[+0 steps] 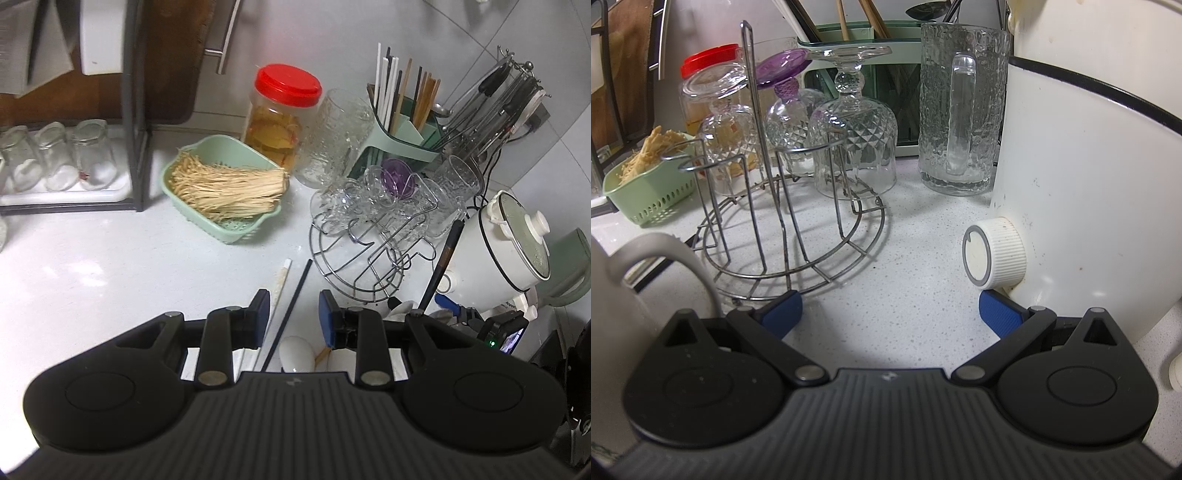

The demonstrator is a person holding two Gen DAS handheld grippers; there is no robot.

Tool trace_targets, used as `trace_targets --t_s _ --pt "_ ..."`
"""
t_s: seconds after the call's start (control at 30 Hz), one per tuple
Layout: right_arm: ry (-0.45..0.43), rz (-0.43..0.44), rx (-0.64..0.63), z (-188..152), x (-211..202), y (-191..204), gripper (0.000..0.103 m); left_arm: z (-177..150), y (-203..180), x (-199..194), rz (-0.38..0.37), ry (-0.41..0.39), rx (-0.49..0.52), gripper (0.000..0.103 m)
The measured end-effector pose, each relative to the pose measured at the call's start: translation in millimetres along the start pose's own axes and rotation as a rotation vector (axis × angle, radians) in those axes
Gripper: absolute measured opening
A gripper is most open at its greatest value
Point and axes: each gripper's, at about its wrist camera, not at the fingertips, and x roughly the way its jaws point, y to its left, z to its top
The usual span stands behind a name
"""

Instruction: Organize utensils

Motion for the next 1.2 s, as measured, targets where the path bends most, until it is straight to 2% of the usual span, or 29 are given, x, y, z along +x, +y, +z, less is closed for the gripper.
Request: trace_targets --t_s 0.23,0.47,0.83,0.9,1.2 --pt "0.000 0.000 0.000 -0.1 0.1 0.0 0.103 -12.5 1.2 -17.5 0.038 -0.013 -0.024 0.033" --pt "0.000 0.000 0.000 -0.2 0.1 0.0 0.103 -16.1 0.0 -29.9 0.042 -0.035 -0.034 0.033" --pt "0.015 -0.003 0.014 0.8 -1.3 -0.7 0.103 -15.9 -11.9 -56.6 -0.002 -0.091 0.048 0.033" --pt "0.031 -0.009 0.050 2.8 -8.3 -0.4 0.103 -18.3 -13.5 -60.6 -0.017 -0.097 0.064 0.033" --pt "-0.031 -0.117 0.111 15.3 -75.9 -3.5 0.103 -38.5 -2.9 -63.7 -0.078 -0.082 0.099 0.033"
